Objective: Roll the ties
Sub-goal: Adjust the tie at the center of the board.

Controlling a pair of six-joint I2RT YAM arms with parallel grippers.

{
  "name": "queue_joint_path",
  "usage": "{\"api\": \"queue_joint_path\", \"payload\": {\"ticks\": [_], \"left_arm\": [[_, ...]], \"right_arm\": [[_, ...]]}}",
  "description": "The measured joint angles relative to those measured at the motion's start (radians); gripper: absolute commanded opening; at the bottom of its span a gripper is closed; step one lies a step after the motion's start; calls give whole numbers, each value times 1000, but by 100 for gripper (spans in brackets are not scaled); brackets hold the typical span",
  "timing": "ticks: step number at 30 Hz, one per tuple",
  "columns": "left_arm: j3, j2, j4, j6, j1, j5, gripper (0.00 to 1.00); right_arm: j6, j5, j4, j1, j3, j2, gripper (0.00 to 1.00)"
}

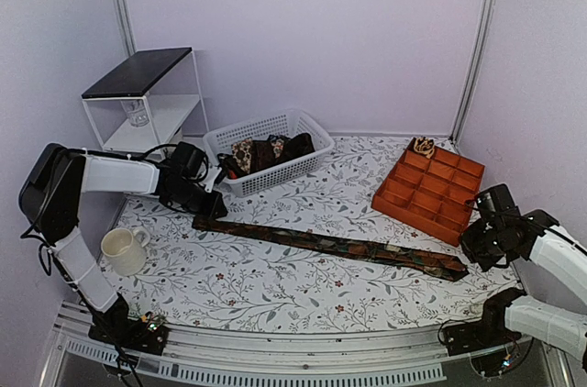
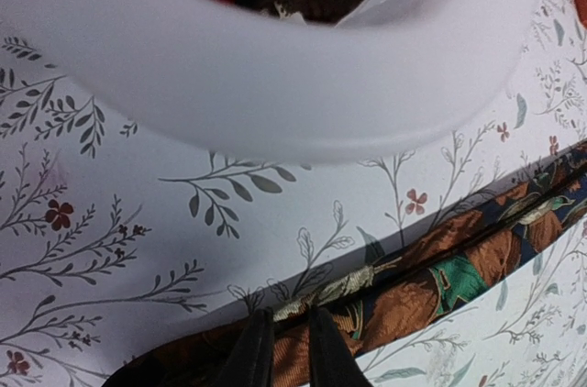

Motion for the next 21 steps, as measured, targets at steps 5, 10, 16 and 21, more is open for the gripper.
{"api": "queue_joint_path", "payload": {"ticks": [5, 10, 16, 21], "left_arm": [[0, 0, 1, 0, 0, -5, 15], [0, 0, 0, 0, 0, -23, 15], [0, -12, -14, -11, 0, -37, 17], [0, -80, -27, -31, 0, -50, 19]], "right_arm": [[17, -30, 38, 0, -43, 58, 0], [80, -30, 47, 0, -98, 142, 0], [120, -24, 73, 0, -99, 230, 0], [141, -13, 85, 0, -70, 293, 0]]}}
